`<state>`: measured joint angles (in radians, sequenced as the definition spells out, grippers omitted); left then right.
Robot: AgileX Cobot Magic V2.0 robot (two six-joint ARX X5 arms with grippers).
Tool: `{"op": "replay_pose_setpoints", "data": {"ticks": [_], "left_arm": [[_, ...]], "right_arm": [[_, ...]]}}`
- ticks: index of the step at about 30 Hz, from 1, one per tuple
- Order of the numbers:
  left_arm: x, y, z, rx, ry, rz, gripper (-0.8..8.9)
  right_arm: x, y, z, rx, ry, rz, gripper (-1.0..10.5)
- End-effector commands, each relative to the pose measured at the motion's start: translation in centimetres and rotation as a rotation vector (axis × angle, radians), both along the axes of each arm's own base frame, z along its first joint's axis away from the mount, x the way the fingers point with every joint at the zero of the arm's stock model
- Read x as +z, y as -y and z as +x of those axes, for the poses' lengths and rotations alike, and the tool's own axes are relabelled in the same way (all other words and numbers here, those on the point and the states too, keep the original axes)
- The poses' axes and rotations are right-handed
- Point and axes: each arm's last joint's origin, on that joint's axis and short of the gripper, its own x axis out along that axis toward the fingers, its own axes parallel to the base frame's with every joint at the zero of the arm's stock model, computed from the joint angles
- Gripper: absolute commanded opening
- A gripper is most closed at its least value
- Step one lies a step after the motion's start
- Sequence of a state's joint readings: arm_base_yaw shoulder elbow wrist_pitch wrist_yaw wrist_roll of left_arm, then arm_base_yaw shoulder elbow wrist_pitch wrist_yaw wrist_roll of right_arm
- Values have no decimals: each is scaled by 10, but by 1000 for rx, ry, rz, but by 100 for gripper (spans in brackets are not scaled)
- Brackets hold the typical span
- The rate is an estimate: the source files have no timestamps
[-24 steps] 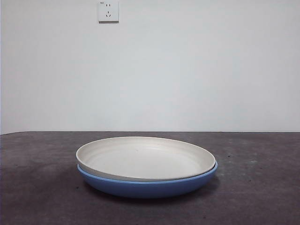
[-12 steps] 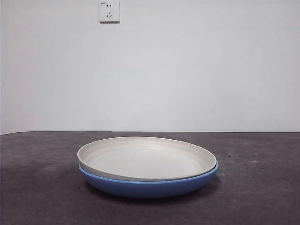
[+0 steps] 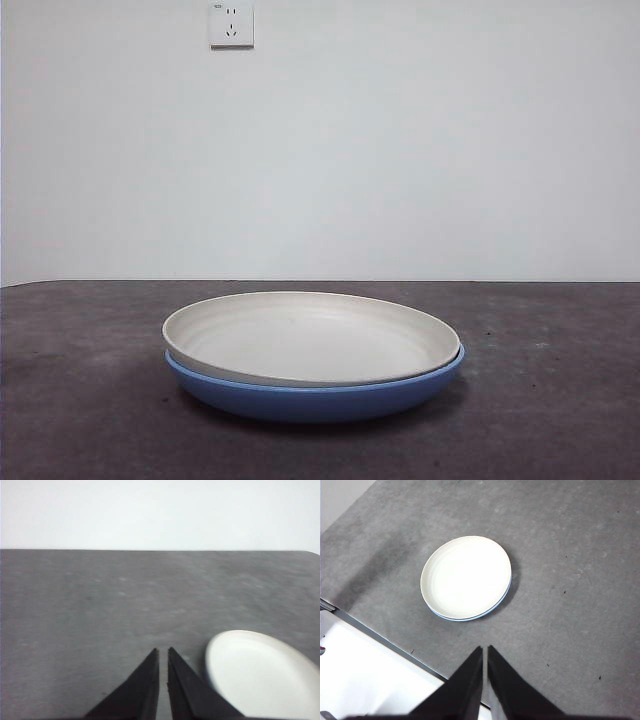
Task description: Pick up the white plate, put it on the blue plate, put it on desk
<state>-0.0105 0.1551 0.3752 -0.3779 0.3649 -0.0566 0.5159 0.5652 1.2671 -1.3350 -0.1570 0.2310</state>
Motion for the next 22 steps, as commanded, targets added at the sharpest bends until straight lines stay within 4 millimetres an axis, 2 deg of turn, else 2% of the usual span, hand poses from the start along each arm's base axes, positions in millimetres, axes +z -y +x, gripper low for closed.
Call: {"op": "replay_pose_setpoints", "data": {"ticks": [1, 4, 7, 13, 17, 22], "left_arm": [[-29, -1, 6, 37, 58, 15, 28], [-53, -3, 9, 97, 72, 20, 28], [-65, -5, 12, 171, 58, 32, 28], [-82, -12, 15, 395, 8, 72, 28], [-93, -13, 17, 417, -20, 93, 28], [-91, -13, 17, 418, -5, 89, 28]], "right_arm": [[0, 2, -3, 11, -26, -25, 10], [0, 2, -3, 11, -25, -25, 10], [0, 2, -3, 11, -26, -25, 10], [0, 2, -3, 10, -26, -25, 10], [0, 2, -3, 11, -25, -24, 10], [0, 2, -3, 10, -25, -25, 10]]}}
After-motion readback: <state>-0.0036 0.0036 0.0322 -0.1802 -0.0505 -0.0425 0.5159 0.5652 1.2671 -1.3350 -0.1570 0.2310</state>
